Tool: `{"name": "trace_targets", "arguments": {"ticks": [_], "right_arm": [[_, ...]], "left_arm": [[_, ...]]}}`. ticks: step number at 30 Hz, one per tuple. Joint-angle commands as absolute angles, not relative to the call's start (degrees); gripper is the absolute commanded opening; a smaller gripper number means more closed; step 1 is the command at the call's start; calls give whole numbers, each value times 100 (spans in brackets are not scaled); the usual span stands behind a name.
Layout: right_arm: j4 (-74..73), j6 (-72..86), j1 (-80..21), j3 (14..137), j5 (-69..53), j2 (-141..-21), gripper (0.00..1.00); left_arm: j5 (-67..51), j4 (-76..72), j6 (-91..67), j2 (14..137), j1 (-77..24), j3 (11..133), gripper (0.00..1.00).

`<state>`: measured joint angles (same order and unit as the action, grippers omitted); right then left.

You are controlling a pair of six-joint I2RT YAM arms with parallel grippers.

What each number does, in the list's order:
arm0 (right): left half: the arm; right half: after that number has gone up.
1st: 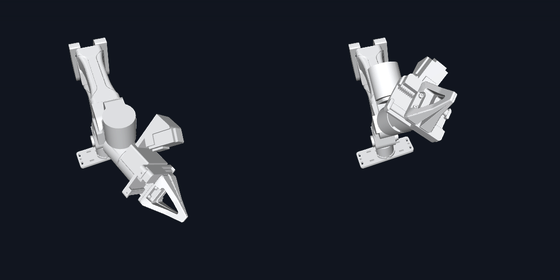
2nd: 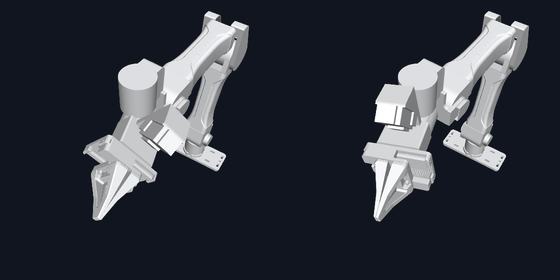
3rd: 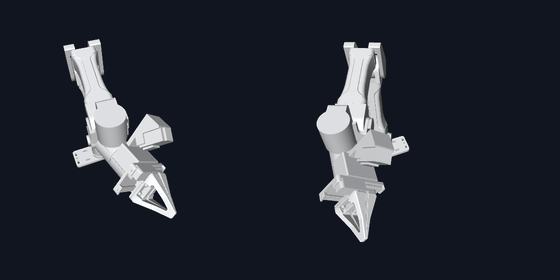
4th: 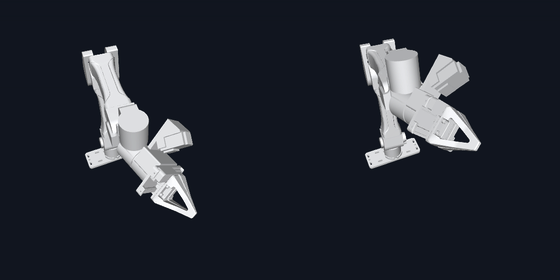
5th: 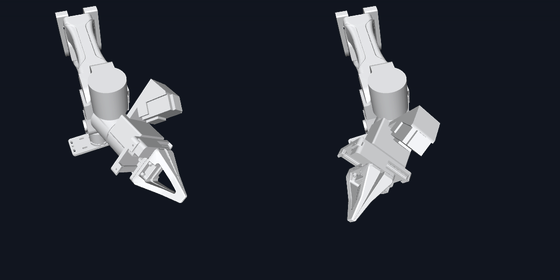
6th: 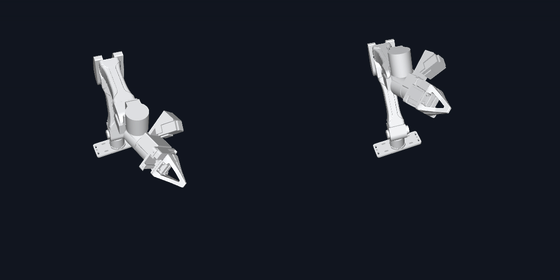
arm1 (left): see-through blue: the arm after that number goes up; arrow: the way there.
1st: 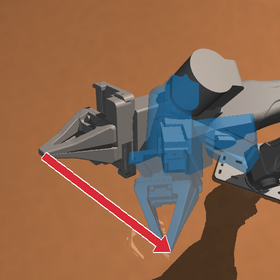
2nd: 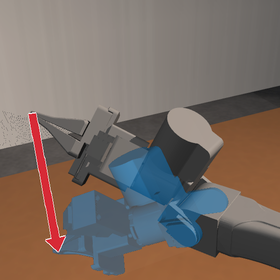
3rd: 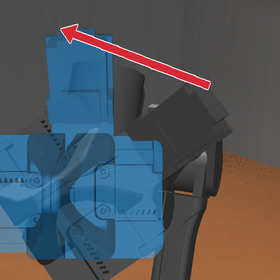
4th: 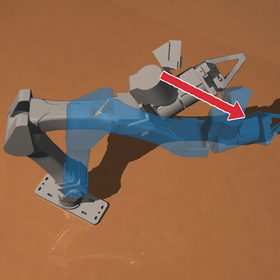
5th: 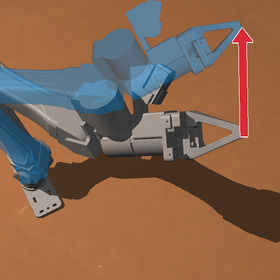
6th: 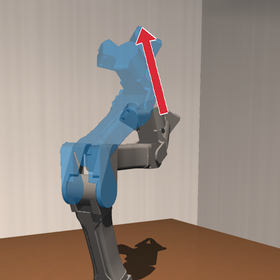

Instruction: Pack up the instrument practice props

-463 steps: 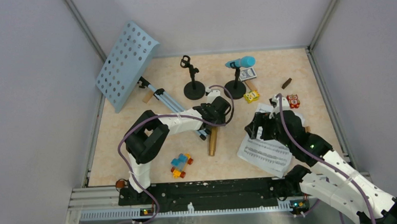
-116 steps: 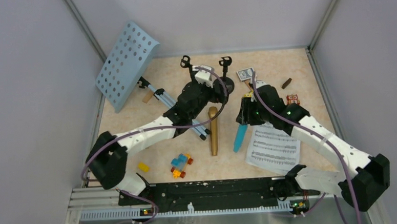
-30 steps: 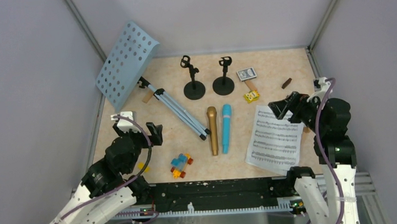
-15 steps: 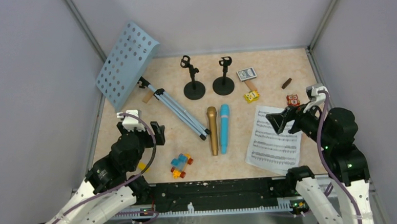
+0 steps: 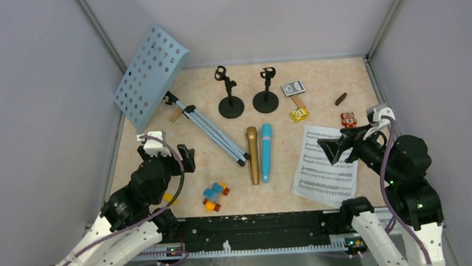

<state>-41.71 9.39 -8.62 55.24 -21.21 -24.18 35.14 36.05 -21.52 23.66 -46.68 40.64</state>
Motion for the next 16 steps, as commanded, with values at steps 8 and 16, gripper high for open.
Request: {"name": "trace_targets", "arguments": {"ticks": [8, 16], "right_arm": [[-4034, 932, -1028, 5637, -1895, -2224, 86], [-4021, 969, -1081, 5626, -1804, -2180, 86]], "left_arm": [[3510, 3384, -2145, 2171, -4659, 4045, 99], [3465, 3427, -2156, 2345, -4661, 4087, 99]]}}
